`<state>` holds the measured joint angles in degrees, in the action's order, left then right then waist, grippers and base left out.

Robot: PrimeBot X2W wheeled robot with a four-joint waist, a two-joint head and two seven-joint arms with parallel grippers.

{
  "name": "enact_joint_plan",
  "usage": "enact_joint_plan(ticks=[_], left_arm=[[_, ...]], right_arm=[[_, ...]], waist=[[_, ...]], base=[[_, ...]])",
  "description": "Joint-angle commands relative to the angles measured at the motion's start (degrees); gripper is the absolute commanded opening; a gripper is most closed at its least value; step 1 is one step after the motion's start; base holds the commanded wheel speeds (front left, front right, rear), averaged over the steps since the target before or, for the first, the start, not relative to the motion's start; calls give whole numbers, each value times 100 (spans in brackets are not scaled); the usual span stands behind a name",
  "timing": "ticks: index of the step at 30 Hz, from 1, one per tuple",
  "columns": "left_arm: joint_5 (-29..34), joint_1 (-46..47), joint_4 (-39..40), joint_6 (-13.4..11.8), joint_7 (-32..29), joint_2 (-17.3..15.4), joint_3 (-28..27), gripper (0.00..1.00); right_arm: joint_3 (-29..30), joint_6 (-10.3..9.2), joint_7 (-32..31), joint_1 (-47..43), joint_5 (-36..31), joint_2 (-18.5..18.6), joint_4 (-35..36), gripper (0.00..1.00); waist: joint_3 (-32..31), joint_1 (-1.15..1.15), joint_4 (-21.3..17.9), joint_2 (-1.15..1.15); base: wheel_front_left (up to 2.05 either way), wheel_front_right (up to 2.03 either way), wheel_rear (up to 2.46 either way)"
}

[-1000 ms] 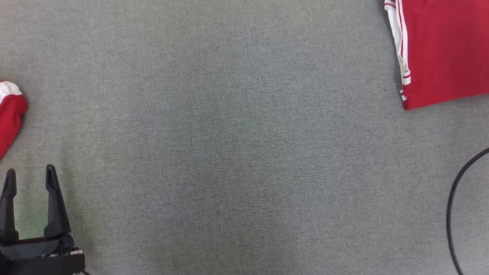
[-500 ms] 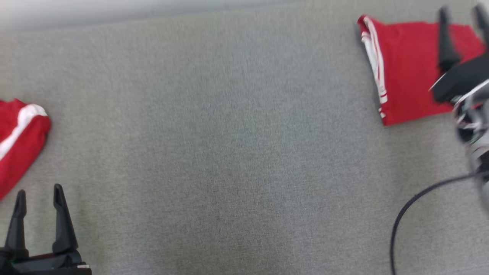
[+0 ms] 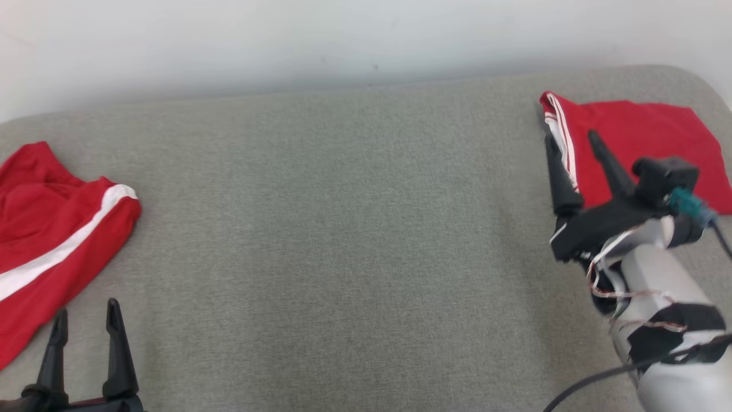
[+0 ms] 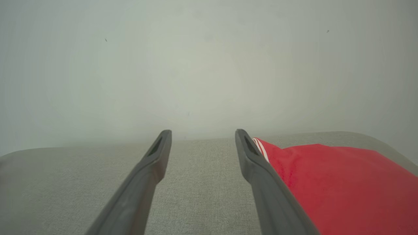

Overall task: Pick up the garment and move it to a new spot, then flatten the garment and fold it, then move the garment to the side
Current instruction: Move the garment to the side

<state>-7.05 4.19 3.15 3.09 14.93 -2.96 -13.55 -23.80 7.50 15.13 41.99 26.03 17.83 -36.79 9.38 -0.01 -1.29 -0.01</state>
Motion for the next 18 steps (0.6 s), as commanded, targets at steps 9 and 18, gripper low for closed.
enact_joint_plan(ticks=[9, 18], left_arm=[[-57, -271, -87, -99, 19, 3, 83, 100], [-101, -450, -85, -190, 19, 4, 189, 100]], right_arm=[[260, -2, 11, -1129, -384, -319, 790, 100], [677, -2, 12, -2300, -1035, -672, 1584, 100]], waist=[[-454, 1, 259, 1], [-661, 1, 294, 1]], base=[[0, 0, 0], [0, 0, 0]])
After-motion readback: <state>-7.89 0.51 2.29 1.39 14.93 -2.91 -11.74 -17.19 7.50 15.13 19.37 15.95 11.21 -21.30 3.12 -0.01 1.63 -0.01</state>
